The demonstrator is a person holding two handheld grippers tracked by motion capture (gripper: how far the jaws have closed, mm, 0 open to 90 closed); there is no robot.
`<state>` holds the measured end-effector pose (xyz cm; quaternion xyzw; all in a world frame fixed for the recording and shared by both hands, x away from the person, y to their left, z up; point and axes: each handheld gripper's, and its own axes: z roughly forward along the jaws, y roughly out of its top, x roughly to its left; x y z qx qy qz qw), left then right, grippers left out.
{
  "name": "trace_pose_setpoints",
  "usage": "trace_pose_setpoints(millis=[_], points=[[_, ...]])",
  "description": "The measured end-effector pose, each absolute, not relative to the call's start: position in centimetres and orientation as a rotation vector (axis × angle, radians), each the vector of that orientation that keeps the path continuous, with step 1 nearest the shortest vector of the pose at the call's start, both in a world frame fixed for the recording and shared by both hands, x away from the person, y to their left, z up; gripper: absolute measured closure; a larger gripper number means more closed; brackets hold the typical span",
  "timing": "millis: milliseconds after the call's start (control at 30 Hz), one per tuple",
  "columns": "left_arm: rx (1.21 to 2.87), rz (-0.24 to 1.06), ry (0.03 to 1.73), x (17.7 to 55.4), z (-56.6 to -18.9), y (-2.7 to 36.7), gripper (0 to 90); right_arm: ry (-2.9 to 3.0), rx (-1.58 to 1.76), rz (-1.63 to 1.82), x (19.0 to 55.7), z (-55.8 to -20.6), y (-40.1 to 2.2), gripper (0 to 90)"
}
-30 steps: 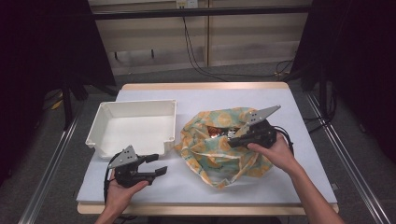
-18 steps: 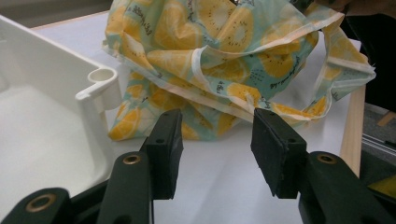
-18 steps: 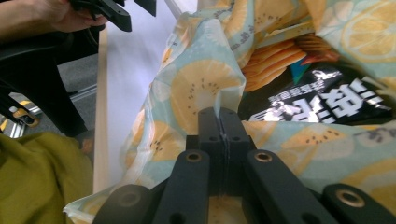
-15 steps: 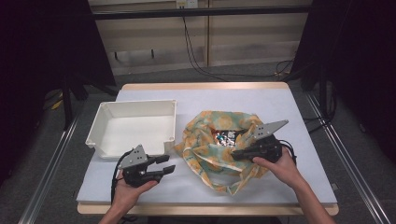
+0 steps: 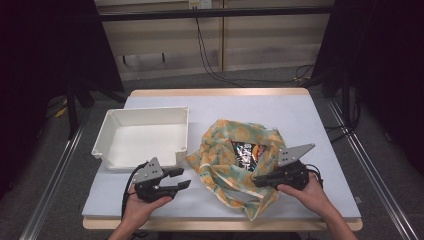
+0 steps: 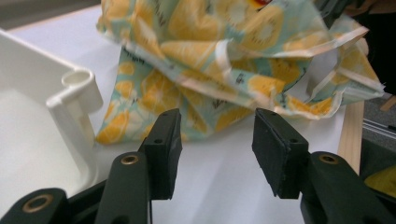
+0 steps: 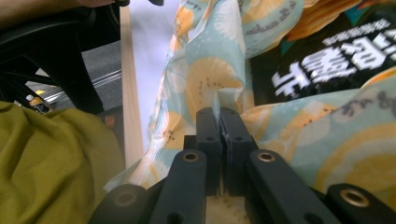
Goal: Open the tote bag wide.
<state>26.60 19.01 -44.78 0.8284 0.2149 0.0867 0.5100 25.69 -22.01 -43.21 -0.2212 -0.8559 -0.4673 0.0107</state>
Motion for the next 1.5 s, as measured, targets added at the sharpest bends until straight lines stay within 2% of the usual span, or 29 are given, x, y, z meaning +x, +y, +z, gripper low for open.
trace_pose_setpoints(millis=[300, 433, 467, 533, 633, 767, 1100, 1233, 1400, 1500], points=[[2.008, 0.185, 0.500, 26.3, -45.1, 18.9, 52.7, -2.689, -0.678, -1.364, 24.2, -44.7, -22.0, 88.6], [1.999, 0.180, 0.491, 26.4, -44.6, 18.4, 53.5, -2.682, -0.672, -1.415, 24.2, -43.8, -22.1, 78.5], [1.987, 0.173, 0.485, 26.4, -44.5, 18.2, 53.7, -2.684, -0.674, -1.442, 24.2, -43.2, -22.3, 72.0], [1.976, 0.161, 0.469, 26.4, -44.2, 17.6, 53.7, -2.678, -0.688, -1.487, 24.3, -42.4, -22.6, 69.6], [1.971, 0.155, 0.446, 26.5, -43.6, 16.6, 53.7, -2.686, -0.711, -1.539, 24.4, -41.2, -23.1, 60.4], [1.974, 0.152, 0.398, 26.5, -42.5, 15.2, 53.2, -2.678, -0.744, -1.612, 24.8, -39.5, -23.8, 55.7], [1.955, 0.120, 0.259, 27.8, -39.7, 9.6, 47.9, -2.656, -0.853, -1.745, 27.9, -35.4, -25.2, 60.2], [1.935, 0.094, 0.234, 28.2, -39.2, 7.2, 45.7, -2.685, -0.897, -1.758, 29.6, -34.1, -25.4, 58.8], [1.958, 0.083, 0.219, 28.5, -39.6, 4.9, 38.9, -2.736, -0.955, -1.706, 31.8, -34.1, -25.0, 49.3], [1.980, 0.068, 0.215, 28.8, -39.6, 4.1, 38.4, -2.769, -0.989, -1.653, 33.1, -34.3, -24.5, 41.7]])
